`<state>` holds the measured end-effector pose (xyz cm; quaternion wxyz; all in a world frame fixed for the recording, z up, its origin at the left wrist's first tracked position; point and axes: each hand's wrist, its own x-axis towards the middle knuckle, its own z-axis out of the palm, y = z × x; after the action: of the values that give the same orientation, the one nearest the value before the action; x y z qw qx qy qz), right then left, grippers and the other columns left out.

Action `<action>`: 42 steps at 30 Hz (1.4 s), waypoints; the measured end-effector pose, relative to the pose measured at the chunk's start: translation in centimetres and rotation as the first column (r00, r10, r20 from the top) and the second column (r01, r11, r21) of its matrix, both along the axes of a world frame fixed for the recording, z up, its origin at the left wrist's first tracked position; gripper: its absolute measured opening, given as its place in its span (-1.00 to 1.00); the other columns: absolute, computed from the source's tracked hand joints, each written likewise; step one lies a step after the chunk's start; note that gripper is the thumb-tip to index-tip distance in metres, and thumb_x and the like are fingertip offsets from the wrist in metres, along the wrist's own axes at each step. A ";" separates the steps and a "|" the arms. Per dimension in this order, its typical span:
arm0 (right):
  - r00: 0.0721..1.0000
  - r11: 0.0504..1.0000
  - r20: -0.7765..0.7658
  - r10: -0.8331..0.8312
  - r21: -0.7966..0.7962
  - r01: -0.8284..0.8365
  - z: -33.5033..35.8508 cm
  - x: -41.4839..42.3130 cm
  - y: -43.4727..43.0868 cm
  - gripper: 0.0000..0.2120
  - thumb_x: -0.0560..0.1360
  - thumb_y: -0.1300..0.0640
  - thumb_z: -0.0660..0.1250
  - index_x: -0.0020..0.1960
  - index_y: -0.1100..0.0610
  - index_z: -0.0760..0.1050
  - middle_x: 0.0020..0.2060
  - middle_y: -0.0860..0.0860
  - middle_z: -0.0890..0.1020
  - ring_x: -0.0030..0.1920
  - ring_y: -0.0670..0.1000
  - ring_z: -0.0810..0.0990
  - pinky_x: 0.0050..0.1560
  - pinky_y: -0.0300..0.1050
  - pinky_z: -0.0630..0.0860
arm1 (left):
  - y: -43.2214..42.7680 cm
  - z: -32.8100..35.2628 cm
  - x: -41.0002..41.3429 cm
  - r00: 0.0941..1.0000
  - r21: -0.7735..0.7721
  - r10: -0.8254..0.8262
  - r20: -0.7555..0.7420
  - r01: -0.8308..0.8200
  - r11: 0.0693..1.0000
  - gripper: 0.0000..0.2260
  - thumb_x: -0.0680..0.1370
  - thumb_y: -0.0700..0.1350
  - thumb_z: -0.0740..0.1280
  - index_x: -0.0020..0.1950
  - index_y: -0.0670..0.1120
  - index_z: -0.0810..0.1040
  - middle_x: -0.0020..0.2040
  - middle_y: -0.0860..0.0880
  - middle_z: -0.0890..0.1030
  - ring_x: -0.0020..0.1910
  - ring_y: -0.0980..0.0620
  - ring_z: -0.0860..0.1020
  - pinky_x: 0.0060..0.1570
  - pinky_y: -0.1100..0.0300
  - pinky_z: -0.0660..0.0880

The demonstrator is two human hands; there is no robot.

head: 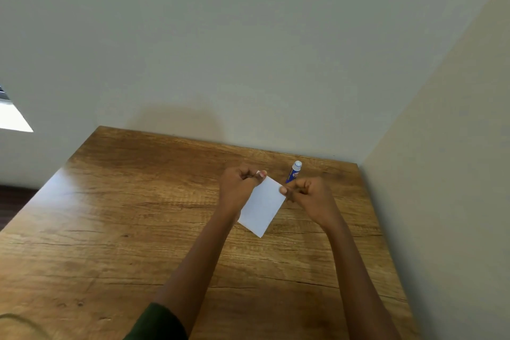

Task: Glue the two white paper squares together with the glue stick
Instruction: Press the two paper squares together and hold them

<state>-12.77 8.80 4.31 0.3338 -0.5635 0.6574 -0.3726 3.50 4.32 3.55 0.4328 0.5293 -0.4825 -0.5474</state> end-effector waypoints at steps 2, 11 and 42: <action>0.998 0.998 0.053 -0.039 -0.041 0.042 -0.2 0.4 0.0 -0.88 0.43 0.10 0.43 -0.14 0.15 0.66 -0.33 0.00 0.69 -0.37 -0.14 0.62 -0.24 -0.30 0.55 | 0.2 0.1 0.1 0.998 0.036 0.037 -0.043 -0.035 0.999 -0.88 0.46 -0.12 0.42 -0.28 -0.07 0.60 -0.18 -0.03 0.64 -0.23 0.02 0.53 -0.28 0.19 0.41; 0.935 0.992 0.333 -0.124 0.052 0.113 -1.0 1.5 0.4 -0.71 0.44 0.12 0.42 0.14 0.17 0.55 -0.23 0.09 0.72 -0.09 -0.05 0.69 0.02 -0.13 0.57 | 0.8 0.7 -0.1 0.981 0.091 0.139 -0.134 -0.128 0.988 -0.88 0.47 -0.11 0.41 -0.27 -0.08 0.59 -0.26 0.01 0.61 -0.29 0.02 0.53 -0.27 0.14 0.46; 0.990 0.987 0.003 0.142 0.070 -0.142 -0.3 0.1 1.9 -0.34 0.38 0.15 0.48 0.41 0.08 0.30 -0.29 0.01 0.71 -0.21 -0.15 0.68 -0.16 -0.54 0.44 | -1.1 0.5 1.7 0.963 -0.188 -0.024 0.269 0.077 0.979 -0.90 0.43 -0.17 0.44 -0.29 -0.05 0.64 -0.30 0.08 0.62 -0.30 0.17 0.52 -0.33 0.29 0.36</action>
<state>-12.65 10.69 4.02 0.3783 -0.5971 0.6287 -0.3242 5.21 3.18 4.02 0.4006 0.5398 -0.6012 -0.4321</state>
